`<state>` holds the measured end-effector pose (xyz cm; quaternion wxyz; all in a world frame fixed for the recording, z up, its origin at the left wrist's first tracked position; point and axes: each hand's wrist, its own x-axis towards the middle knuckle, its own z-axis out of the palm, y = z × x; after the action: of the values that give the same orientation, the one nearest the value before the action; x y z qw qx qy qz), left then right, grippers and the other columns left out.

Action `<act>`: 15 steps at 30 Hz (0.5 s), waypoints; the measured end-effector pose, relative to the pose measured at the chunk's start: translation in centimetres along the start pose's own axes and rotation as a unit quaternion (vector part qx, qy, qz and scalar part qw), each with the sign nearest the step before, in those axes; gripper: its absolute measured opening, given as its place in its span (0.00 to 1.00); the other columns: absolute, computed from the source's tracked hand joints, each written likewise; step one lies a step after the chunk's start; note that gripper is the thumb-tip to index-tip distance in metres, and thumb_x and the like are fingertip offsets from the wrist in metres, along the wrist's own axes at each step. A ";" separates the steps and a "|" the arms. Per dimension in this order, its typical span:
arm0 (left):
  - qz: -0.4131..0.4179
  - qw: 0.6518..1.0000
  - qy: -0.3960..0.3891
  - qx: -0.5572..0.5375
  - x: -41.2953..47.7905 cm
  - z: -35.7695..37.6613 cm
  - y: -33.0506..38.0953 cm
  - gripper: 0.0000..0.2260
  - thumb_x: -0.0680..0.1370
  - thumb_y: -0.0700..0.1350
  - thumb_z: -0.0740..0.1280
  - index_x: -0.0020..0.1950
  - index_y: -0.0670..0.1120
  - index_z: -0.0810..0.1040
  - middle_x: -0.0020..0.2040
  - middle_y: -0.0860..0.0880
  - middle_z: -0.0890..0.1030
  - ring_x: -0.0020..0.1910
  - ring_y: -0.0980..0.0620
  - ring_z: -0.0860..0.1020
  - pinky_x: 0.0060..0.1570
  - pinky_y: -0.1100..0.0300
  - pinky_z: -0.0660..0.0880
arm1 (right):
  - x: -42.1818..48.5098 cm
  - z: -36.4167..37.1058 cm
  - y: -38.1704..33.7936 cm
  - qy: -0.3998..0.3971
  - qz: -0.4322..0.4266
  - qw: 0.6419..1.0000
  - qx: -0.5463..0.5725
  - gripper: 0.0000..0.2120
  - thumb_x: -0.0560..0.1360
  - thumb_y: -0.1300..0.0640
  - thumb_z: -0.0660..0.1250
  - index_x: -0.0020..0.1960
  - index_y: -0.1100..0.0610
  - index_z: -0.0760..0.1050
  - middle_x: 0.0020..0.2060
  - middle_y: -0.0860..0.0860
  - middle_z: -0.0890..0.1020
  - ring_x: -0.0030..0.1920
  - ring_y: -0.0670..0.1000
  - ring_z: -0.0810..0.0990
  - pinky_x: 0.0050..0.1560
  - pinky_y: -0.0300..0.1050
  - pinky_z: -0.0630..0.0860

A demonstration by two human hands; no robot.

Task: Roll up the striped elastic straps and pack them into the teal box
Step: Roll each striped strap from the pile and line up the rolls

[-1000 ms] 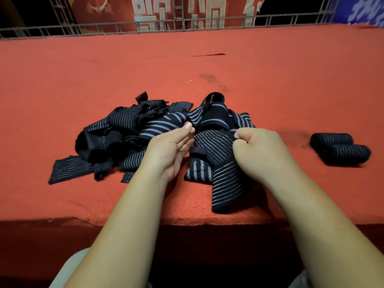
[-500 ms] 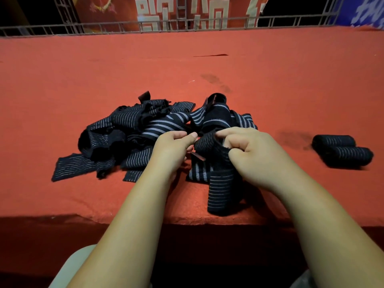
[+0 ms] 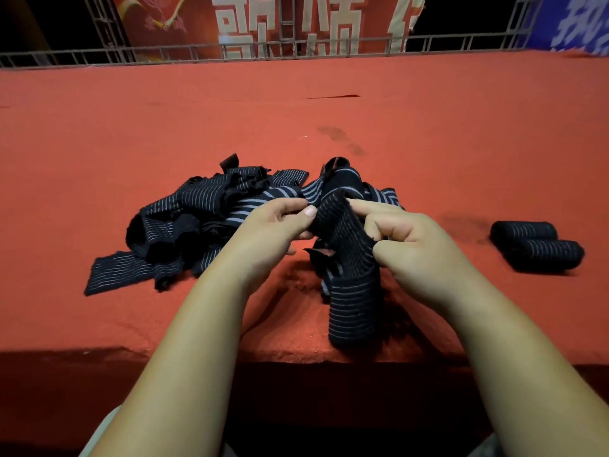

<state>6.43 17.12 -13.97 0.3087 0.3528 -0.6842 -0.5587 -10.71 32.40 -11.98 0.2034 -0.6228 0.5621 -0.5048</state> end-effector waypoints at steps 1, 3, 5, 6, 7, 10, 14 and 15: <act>0.002 0.999 -0.008 -0.039 0.0 0.1 0.1 0.15 0.86 0.50 0.69 0.72 0.50 0.80 0.56 0.53 0.89 0.53 0.56 0.87 0.49 0.55 0.75 | -0.1 0.0 0.1 -0.004 -0.009 1.000 0.006 0.11 0.67 0.79 0.61 0.33 0.67 0.65 0.65 0.41 0.85 0.65 0.46 0.82 0.62 0.46 0.75; 0.017 0.995 -0.027 -0.094 0.0 0.2 0.2 0.15 0.85 0.45 0.71 0.72 0.48 0.81 0.55 0.52 0.88 0.53 0.53 0.86 0.52 0.53 0.76 | -0.1 -0.1 0.3 -0.011 -0.015 1.000 0.014 0.10 0.67 0.78 0.60 0.34 0.68 0.63 0.61 0.47 0.85 0.61 0.57 0.82 0.61 0.60 0.75; 0.057 0.993 -0.022 -0.099 -0.1 0.2 0.2 0.13 0.83 0.40 0.72 0.68 0.47 0.84 0.56 0.48 0.88 0.54 0.50 0.84 0.56 0.48 0.76 | -0.2 -0.4 0.5 -0.019 -0.002 1.000 0.022 0.06 0.67 0.74 0.61 0.35 0.68 0.64 0.64 0.45 0.84 0.62 0.59 0.82 0.59 0.63 0.76; 0.077 0.992 -0.013 -0.098 -0.2 0.3 0.3 0.12 0.83 0.38 0.72 0.65 0.47 0.85 0.57 0.46 0.88 0.54 0.49 0.83 0.56 0.45 0.75 | -0.2 -0.5 0.5 -0.011 0.012 0.999 0.035 0.02 0.67 0.70 0.61 0.36 0.67 0.67 0.65 0.43 0.84 0.63 0.55 0.83 0.58 0.60 0.77; 0.093 0.991 -0.001 -0.094 -0.3 0.4 0.3 0.12 0.81 0.36 0.73 0.64 0.46 0.86 0.57 0.45 0.89 0.54 0.47 0.84 0.56 0.43 0.76 | -0.2 -0.6 0.3 0.006 0.030 0.998 0.056 0.03 0.66 0.67 0.60 0.37 0.66 0.72 0.66 0.42 0.84 0.62 0.49 0.84 0.56 0.53 0.79; 0.121 0.989 0.025 -0.084 -0.9 0.6 0.8 0.11 0.80 0.33 0.74 0.59 0.46 0.88 0.54 0.43 0.89 0.54 0.46 0.86 0.61 0.40 0.80 | -0.1 -0.7 0.0 0.085 0.088 0.989 0.085 0.11 0.72 0.56 0.64 0.48 0.58 0.83 0.58 0.45 0.88 0.55 0.43 0.85 0.51 0.42 0.78; 0.156 0.987 0.015 -0.042 -1.7 1.6 1.7 0.11 0.79 0.33 0.74 0.55 0.48 0.89 0.51 0.48 0.90 0.52 0.52 0.87 0.55 0.55 0.83 | 0.4 -0.4 -0.3 0.151 0.092 0.984 -0.007 0.16 0.77 0.38 0.74 0.57 0.47 0.84 0.51 0.42 0.88 0.52 0.43 0.86 0.54 0.44 0.81; 0.164 0.986 0.010 -0.032 -1.9 2.0 1.9 0.12 0.79 0.32 0.74 0.55 0.48 0.90 0.51 0.50 0.90 0.53 0.54 0.87 0.54 0.58 0.82 | 0.4 -0.1 -0.4 0.165 0.087 0.982 -0.022 0.15 0.77 0.38 0.75 0.56 0.47 0.84 0.49 0.41 0.88 0.51 0.41 0.86 0.53 0.41 0.80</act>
<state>5.63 20.03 -12.56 0.4144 0.2315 -0.7111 -0.5186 -10.68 32.17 -11.40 0.1373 -0.4844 0.6510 -0.5680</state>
